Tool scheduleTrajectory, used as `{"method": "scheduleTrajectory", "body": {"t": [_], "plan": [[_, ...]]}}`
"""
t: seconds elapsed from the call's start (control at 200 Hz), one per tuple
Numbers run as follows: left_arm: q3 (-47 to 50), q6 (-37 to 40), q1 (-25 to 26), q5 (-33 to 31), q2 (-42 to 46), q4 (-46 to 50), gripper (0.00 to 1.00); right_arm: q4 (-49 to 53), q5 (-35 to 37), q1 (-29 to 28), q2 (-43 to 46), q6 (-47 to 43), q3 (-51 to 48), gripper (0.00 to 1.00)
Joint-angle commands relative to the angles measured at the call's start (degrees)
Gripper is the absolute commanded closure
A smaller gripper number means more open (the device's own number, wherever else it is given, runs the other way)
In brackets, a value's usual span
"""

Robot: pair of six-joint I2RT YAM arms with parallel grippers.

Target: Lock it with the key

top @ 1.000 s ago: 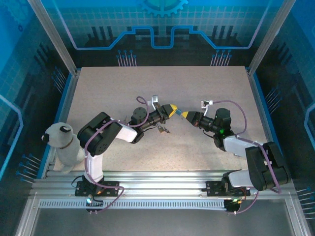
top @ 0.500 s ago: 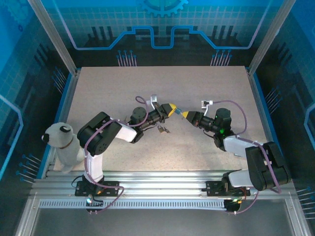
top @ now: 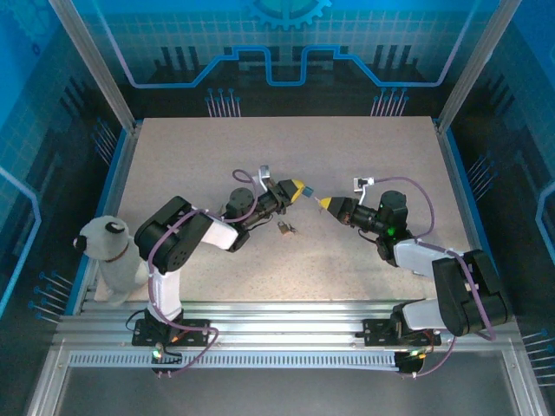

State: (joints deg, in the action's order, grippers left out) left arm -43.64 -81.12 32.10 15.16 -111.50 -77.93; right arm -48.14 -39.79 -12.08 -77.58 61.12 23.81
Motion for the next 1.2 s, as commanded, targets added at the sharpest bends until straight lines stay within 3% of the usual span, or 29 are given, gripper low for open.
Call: {"method": "scheduleTrajectory", "body": {"t": [0.0, 0.405, 0.746, 1.196], "plan": [[0.91, -0.31, -0.48, -1.82, 0.9, -2.32, 1.0, -2.13, -1.75, 0.91, 0.94, 0.14, -0.68, 1.0], [2.53, 2.09, -1.94, 0.32, 2.98, 1.73, 1.0, 4.94, 0.65, 2.64, 6.76, -3.64, -1.01, 1.0], [-1.49, 17.13, -2.01, 3.67, 13.39, 31.16, 1.0, 24.41, 10.93, 2.48, 22.27, -15.61, 0.1, 1.0], [-14.02, 31.77, -2.04, 2.04, 18.07, 66.47, 1.0, 29.41, 16.63, 2.4, 29.32, -18.4, -0.52, 1.0]]}}
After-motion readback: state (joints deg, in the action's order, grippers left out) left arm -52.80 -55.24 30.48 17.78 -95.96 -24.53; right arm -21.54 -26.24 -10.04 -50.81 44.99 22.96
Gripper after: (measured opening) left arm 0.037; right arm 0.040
